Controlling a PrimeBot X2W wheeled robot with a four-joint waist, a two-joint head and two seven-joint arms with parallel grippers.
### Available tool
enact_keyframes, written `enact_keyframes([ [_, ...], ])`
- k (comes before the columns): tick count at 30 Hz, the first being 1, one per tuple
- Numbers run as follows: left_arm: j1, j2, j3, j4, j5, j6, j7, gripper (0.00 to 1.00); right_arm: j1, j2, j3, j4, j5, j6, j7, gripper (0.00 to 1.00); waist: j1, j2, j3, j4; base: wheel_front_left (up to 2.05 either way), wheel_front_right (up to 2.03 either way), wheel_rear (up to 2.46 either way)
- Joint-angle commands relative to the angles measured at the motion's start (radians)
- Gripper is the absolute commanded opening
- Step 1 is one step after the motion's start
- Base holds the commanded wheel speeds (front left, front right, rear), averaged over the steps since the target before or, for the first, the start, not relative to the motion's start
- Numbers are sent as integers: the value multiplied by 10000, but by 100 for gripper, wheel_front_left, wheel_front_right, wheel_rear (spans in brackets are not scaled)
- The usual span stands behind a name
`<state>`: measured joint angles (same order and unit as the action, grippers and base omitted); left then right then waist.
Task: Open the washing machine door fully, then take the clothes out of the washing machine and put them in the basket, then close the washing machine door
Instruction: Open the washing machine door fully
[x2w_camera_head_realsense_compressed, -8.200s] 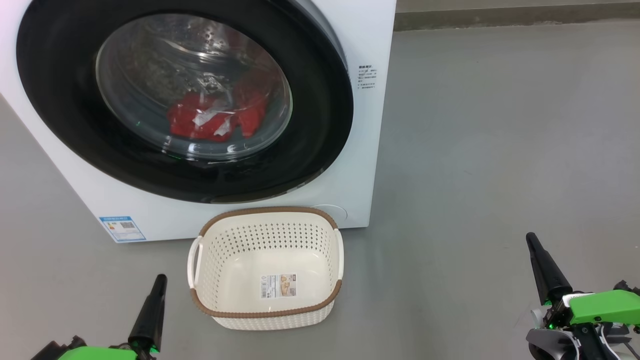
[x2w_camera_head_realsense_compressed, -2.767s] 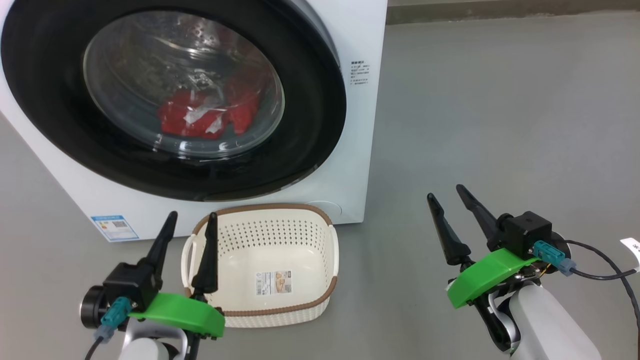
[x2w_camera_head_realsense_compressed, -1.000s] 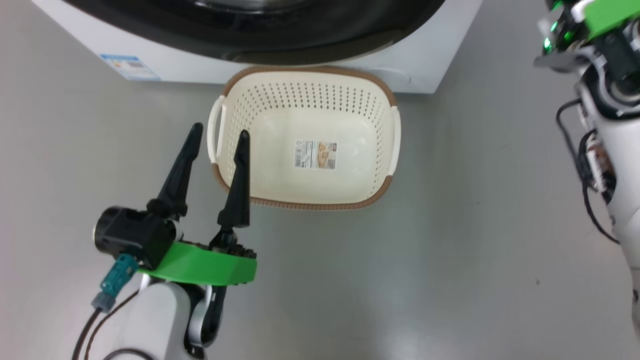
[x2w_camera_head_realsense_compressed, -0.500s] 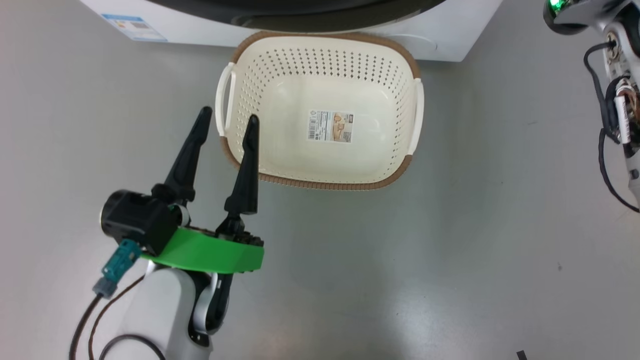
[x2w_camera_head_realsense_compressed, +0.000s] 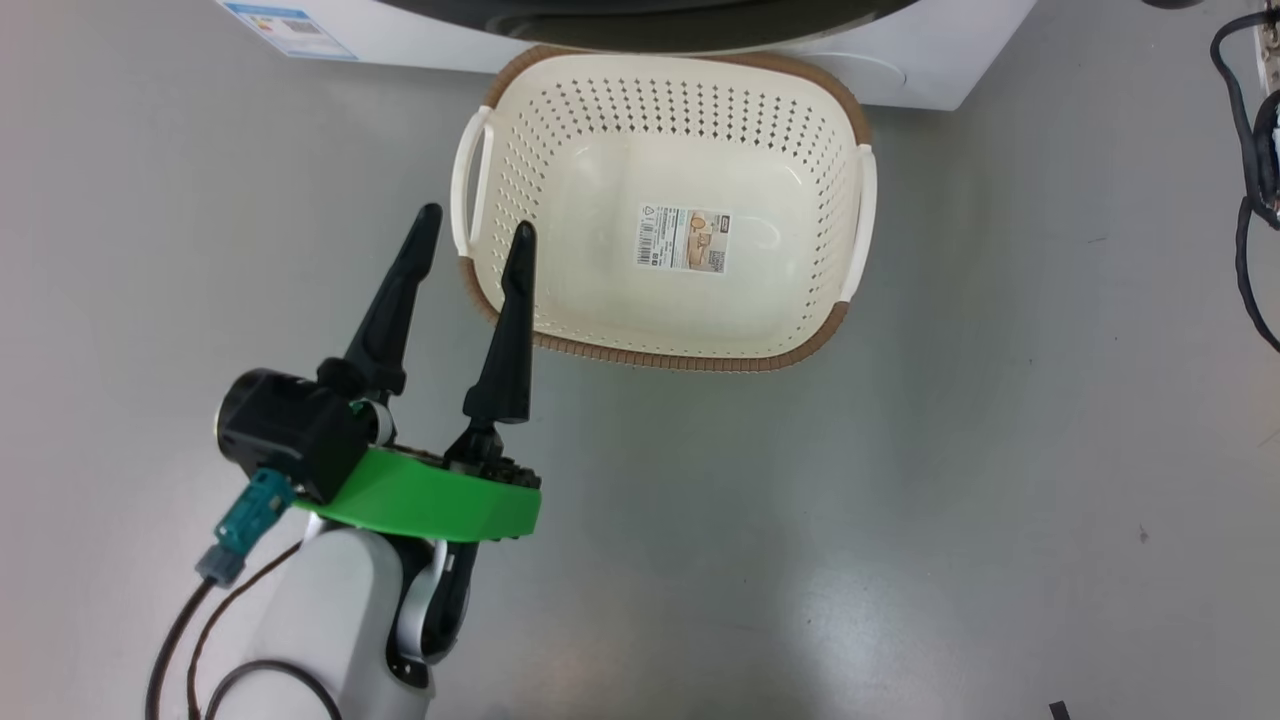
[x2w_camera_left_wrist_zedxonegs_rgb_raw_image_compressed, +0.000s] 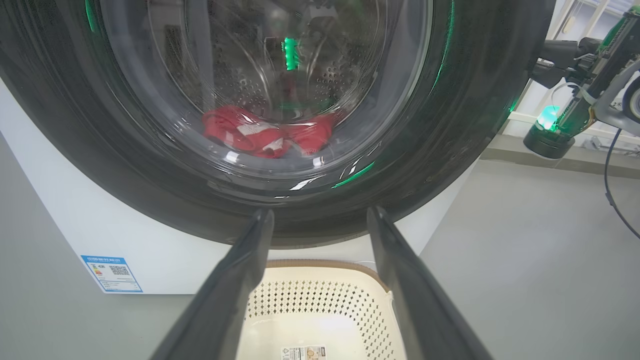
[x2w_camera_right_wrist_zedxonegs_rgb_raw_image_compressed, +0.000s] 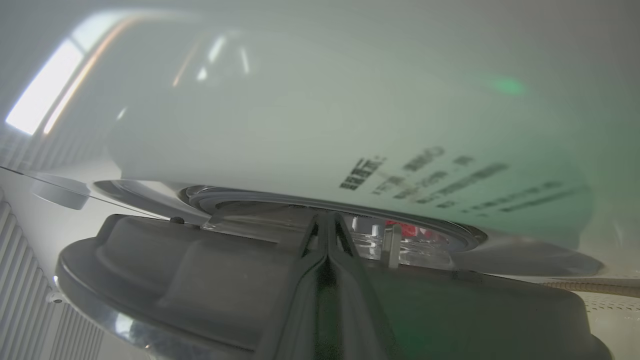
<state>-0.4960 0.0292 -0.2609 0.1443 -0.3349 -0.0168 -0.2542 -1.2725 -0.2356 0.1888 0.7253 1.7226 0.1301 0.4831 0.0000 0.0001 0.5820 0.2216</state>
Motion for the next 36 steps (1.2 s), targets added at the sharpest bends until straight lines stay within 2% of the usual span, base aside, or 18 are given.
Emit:
enact_keyframes([
  [1,-71,210,251,-194,-41,89,-76,100,-154,333,232,-217,-188,6,262,0,0,-1,10,-6,0,0,0],
  [13,-67,210,409,-33,26,111,-76,100,127,353,617,-459,-461,6,1007,0,0,-1,-226,-92,0,0,0],
  [36,453,210,698,511,154,32,-76,100,1625,612,1009,-557,-489,6,2139,0,0,-1,-1472,-335,0,0,0],
])
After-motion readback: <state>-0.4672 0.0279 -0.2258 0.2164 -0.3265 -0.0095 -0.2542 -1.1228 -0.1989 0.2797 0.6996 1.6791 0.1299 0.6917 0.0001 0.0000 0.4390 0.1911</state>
